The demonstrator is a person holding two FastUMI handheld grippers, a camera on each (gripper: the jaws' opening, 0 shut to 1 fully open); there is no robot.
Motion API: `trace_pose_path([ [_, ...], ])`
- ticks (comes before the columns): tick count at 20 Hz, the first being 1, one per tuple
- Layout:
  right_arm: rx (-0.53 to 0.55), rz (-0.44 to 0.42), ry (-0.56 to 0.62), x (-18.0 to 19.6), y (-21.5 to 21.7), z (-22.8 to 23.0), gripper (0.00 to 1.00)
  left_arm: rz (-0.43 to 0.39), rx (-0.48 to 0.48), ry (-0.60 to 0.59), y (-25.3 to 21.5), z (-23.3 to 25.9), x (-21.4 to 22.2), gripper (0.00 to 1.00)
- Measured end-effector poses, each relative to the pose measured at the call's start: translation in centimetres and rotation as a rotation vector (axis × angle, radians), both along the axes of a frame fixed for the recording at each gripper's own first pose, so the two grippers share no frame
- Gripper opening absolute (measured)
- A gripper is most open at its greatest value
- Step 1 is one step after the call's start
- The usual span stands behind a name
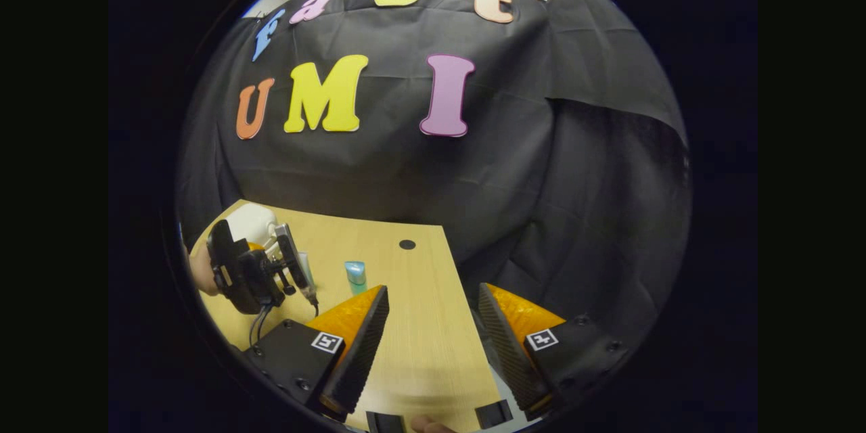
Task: First open the suitcase, pack the skin care products into it, and then close the suitcase.
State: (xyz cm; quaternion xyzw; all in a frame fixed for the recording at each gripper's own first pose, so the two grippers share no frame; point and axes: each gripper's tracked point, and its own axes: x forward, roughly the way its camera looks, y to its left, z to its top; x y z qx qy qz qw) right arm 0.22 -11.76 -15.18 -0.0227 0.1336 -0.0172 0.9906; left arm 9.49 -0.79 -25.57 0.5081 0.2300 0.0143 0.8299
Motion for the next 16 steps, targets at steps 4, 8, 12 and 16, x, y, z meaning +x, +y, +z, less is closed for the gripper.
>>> trace_pose_path([
  [4,-0.001,0.001,0.004,0.1,1.6,0.3,0.81,0.026,-0.208,0.007,0.8,3.1,-0.4,0.03],
  [8,-0.009,0.009,0.017,0.5,3.9,0.6,0.80,0.049,-0.369,-0.031,3.7,7.9,-0.3,0.03],
  [12,0.007,0.014,0.034,1.0,6.7,0.9,0.80,0.102,-0.492,-0.091,8.6,12.3,-1.1,0.03],
  [16,0.000,0.024,0.046,1.4,9.5,1.5,0.80,0.151,-0.616,-0.120,14.7,15.4,-1.3,0.03],
])
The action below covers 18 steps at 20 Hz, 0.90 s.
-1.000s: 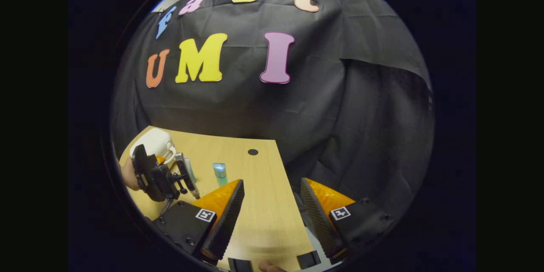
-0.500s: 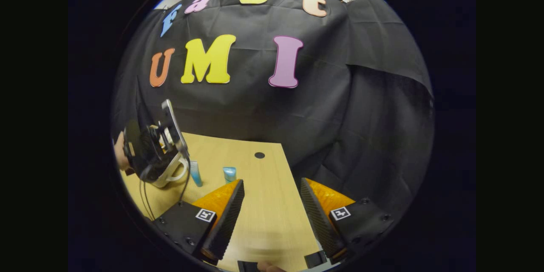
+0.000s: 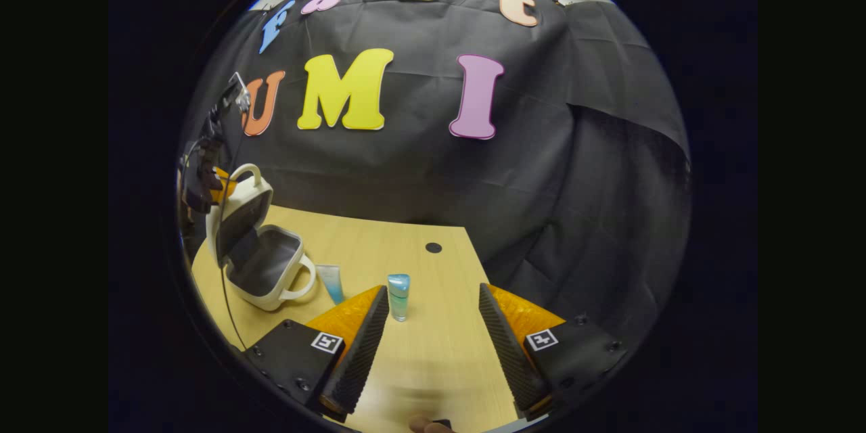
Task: First open the suitcase, pack the skin care products into it, and then close the suitcase.
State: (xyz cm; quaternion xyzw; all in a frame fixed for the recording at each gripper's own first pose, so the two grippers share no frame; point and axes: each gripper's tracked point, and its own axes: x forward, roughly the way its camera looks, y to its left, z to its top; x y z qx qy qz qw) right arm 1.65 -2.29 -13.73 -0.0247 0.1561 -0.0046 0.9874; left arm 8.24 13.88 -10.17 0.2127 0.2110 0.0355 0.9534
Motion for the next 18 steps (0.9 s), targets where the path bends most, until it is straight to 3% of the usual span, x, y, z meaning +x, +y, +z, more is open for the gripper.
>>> trace_pose_path([
  [4,-0.026,0.009,0.006,0.4,2.4,0.6,0.80,0.073,-0.068,0.045,6.9,1.1,-0.6,0.03],
  [8,-0.047,-0.004,0.033,0.4,3.7,0.0,0.80,0.089,-0.025,0.071,13.9,0.4,-1.2,0.03],
  [12,-0.039,-0.034,0.075,-0.3,4.1,-0.3,0.78,0.139,0.045,0.149,21.8,-3.7,-1.5,0.03],
  [18,-0.058,-0.103,0.163,-1.8,2.7,-2.1,0.80,0.189,-0.019,0.273,28.2,-12.7,-2.2,0.03],
])
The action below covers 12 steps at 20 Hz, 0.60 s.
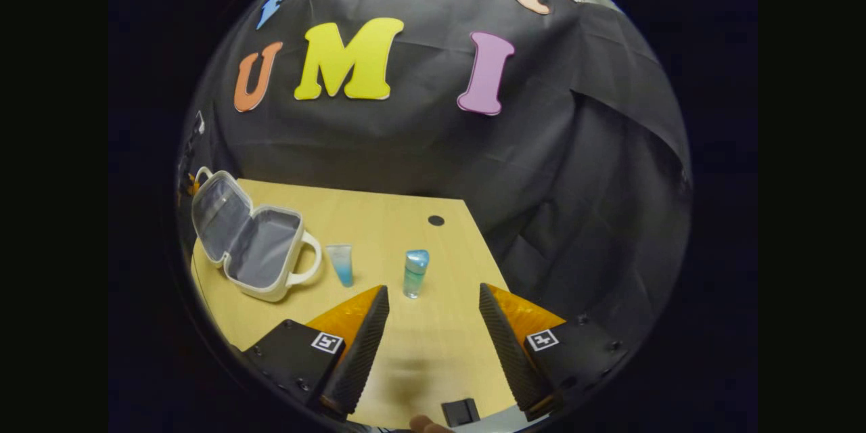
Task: First open the suitcase, pack the skin care products into it, and then close the suitcase.
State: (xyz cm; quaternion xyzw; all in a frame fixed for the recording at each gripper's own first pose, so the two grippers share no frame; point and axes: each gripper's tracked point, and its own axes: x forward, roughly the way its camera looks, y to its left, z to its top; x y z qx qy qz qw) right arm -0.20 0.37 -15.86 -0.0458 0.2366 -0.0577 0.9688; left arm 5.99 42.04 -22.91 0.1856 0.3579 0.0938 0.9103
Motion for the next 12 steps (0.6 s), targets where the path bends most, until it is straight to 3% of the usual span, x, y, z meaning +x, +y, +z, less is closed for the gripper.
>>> trace_pose_path([
  [5,-0.042,-0.057,0.041,-2.3,-2.6,-0.4,0.79,0.007,-0.130,0.125,1.3,-6.8,-1.3,0.03],
  [12,0.012,-0.144,0.080,-3.8,-3.6,-1.6,0.79,0.035,-0.241,0.114,1.6,-10.2,-1.0,0.04],
])
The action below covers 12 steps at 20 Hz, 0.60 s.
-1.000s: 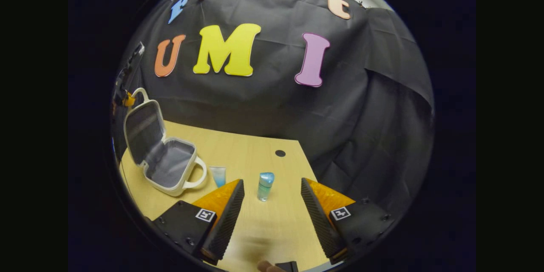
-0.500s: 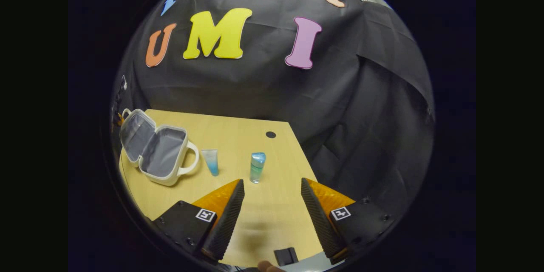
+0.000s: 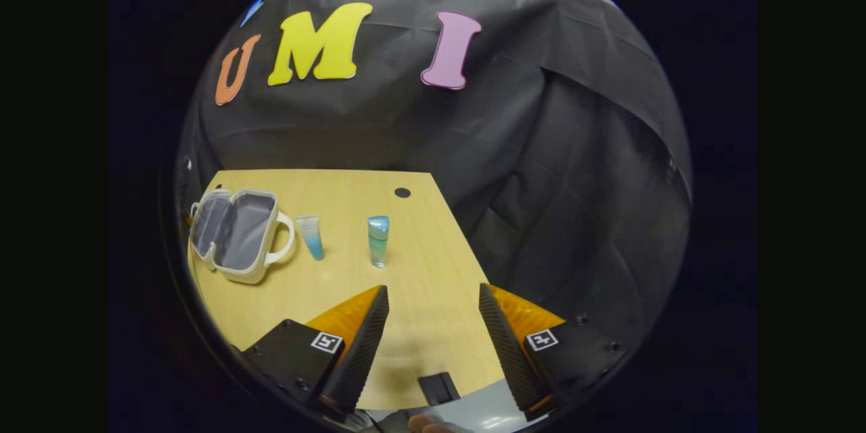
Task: First open the suitcase, pack the skin care products into it, and then close the suitcase.
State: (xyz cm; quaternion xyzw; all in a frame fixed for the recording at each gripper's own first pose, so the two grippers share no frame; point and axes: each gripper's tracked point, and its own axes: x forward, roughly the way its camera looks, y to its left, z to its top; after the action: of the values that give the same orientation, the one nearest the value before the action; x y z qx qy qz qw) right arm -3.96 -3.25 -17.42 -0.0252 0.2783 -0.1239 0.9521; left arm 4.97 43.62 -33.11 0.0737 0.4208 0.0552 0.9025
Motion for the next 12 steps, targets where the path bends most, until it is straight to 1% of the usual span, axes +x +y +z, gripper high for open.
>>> trace_pose_path([
  [1,0.009,-0.003,0.002,-0.1,0.0,-0.2,0.80,-0.002,-0.017,-0.013,-0.1,0.2,0.0,0.06],
  [2,0.018,-0.003,0.004,-0.1,0.1,-0.4,0.80,0.013,-0.005,-0.037,0.6,0.4,0.0,0.08],
  [3,0.022,-0.002,0.001,0.0,0.1,-0.4,0.80,0.038,0.011,-0.057,1.5,0.7,-0.2,0.32],
  [4,0.025,0.001,0.000,0.0,0.0,-0.5,0.80,0.063,0.013,-0.079,2.0,1.6,-0.6,0.31],
  [6,0.037,0.014,-0.014,0.3,0.1,-0.2,0.80,0.065,-0.012,-0.139,1.2,3.9,-1.5,0.63],
  [8,0.034,0.044,-0.025,0.9,0.2,-0.2,0.80,0.076,0.015,-0.191,0.5,6.2,-2.0,0.94],
  [9,0.029,0.060,-0.030,1.5,0.3,-0.1,0.80,0.072,0.024,-0.222,-0.3,7.7,-2.2,1.00],
  [10,0.028,0.077,-0.035,2.4,0.8,-0.2,0.80,0.063,0.027,-0.256,-1.4,9.3,-2.3,1.00],
  [12,0.027,0.112,-0.041,3.1,1.1,-0.4,0.79,0.015,0.031,-0.326,-5.0,12.5,-2.1,0.99],
])
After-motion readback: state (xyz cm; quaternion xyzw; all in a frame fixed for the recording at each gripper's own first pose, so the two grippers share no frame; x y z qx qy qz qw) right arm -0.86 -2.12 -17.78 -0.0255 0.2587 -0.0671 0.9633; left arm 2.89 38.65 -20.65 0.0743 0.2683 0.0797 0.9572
